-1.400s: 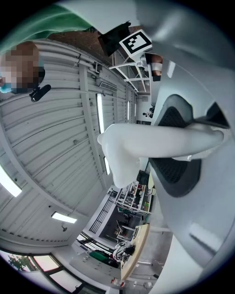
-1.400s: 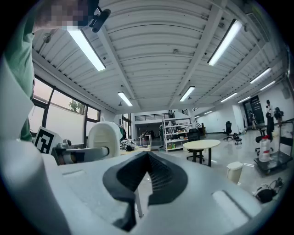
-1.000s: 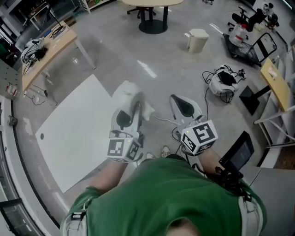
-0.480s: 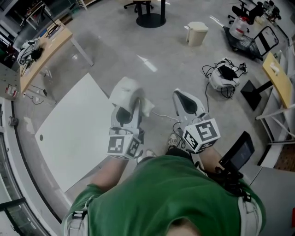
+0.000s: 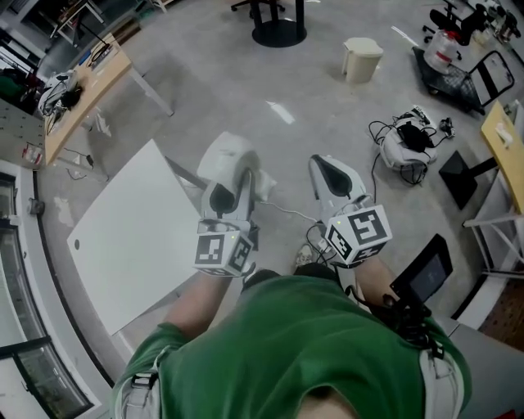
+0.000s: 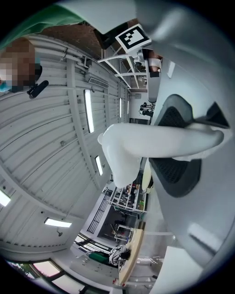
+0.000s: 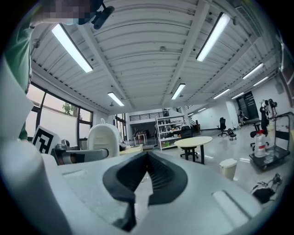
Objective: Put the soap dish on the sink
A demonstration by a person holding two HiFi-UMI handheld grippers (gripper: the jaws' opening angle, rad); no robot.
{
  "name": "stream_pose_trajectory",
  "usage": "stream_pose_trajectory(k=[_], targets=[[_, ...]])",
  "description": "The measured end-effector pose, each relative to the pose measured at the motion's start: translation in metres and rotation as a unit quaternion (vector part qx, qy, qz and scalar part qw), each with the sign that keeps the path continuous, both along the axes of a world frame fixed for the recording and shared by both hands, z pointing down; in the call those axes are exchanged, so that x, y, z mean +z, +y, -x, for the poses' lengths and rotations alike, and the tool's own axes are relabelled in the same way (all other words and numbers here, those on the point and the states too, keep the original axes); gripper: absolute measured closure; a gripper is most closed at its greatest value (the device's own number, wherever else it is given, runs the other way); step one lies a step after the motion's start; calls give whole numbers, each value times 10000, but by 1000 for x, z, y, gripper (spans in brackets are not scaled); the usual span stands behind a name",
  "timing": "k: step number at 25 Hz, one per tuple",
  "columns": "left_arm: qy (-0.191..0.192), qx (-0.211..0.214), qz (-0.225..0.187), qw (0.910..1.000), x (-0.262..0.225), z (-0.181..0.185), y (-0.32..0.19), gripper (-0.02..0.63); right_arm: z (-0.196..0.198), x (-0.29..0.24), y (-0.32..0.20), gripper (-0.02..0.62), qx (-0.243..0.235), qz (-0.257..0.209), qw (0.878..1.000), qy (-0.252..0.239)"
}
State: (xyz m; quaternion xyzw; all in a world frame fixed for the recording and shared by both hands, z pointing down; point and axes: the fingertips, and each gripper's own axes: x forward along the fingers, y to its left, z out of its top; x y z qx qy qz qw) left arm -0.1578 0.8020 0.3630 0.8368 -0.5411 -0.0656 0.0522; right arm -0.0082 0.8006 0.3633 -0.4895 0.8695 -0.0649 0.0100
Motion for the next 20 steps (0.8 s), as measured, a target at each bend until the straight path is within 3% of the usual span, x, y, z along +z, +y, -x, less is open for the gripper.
stream_pose_trajectory(k=[8,20], targets=[[-96,-214,169,9996,6,-25,-30,454,-16,10,-35,593,-194,158,9997,-10],[269,-276,13,9993,0,3,-101,456,18,-2,-101,593,-293,10,9993,242]])
